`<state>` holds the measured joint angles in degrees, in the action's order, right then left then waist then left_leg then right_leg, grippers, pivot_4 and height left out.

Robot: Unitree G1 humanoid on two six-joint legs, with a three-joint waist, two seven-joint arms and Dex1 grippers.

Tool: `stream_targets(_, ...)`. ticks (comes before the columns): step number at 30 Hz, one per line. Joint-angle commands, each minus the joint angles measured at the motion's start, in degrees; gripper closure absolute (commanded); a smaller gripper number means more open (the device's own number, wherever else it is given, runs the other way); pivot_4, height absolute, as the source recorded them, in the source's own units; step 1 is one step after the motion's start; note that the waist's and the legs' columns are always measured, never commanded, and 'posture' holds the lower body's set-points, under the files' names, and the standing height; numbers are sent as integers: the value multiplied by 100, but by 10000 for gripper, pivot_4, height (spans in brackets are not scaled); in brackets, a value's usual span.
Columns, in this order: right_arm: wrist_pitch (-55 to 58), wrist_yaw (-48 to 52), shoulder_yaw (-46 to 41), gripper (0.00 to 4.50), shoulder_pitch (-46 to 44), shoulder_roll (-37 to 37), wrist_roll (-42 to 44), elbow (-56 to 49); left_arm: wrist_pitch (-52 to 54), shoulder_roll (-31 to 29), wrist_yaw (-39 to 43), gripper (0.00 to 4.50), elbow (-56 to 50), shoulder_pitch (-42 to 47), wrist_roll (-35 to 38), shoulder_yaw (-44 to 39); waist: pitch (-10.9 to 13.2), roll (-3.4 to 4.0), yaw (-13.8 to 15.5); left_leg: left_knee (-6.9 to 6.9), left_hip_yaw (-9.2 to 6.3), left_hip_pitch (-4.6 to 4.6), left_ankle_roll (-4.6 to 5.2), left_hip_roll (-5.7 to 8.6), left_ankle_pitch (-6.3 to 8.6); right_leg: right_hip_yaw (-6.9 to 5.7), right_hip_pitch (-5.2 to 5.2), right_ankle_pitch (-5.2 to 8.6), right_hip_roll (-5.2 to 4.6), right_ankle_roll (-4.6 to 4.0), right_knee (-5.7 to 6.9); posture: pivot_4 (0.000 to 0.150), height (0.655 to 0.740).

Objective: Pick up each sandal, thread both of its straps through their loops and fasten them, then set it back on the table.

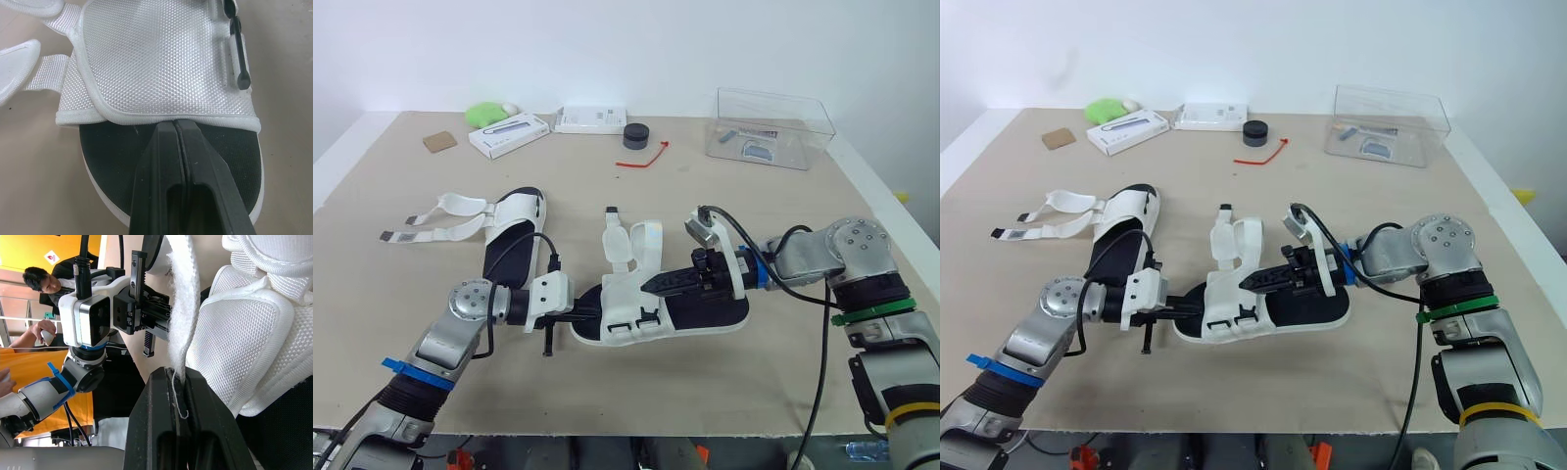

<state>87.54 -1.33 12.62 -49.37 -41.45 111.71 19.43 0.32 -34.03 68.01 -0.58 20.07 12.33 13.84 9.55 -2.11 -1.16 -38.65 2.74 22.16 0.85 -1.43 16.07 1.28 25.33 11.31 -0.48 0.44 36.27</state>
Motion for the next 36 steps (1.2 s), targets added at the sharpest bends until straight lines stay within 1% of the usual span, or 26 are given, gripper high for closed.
stream_targets(1, 7, 121, -61, 44051, -65, -75, 129, -84, 48, 35, 21, 45000, 123, -83, -200, 231, 0, 0, 0, 0, 0, 0, 0, 0, 0, 0, 0, 0, 0, 0, 0, 1500, 7400)
stream_targets(16, 31, 263, -9, 44051, -16, -122, 129, -185, 3, 43, 17, 45000, 158, -78, -225, 268, -1, 1, 1, -1, 0, 3, 0, 1, 0, 1, 0, -5, -2, 5, -4, 1500, 7400)
stream_targets(22, -143, 57, 16, 44051, 262, -89, 129, -404, -8, 47, 28, 45000, 168, -93, -249, 271, -9, 3, 4, -2, 0, 4, 0, 4, 0, 0, -2, -6, -4, 6, -7, 1500, 7400)
stream_targets(29, -302, -214, -21, 44051, 353, -23, 129, -515, -46, 72, 28, 45000, 221, -78, -301, 279, -17, 6, 3, -2, 0, 4, 0, 4, 0, 1, -2, -7, -4, 8, -8, 1500, 7400)
stream_targets(36, -414, -514, 24, 44051, 474, -148, 129, -809, -149, 115, 20, 45000, 323, -63, -367, 314, -29, 9, 4, -2, 1, 4, 0, 5, 0, 2, -3, -8, -5, 9, -9, 1500, 7400)
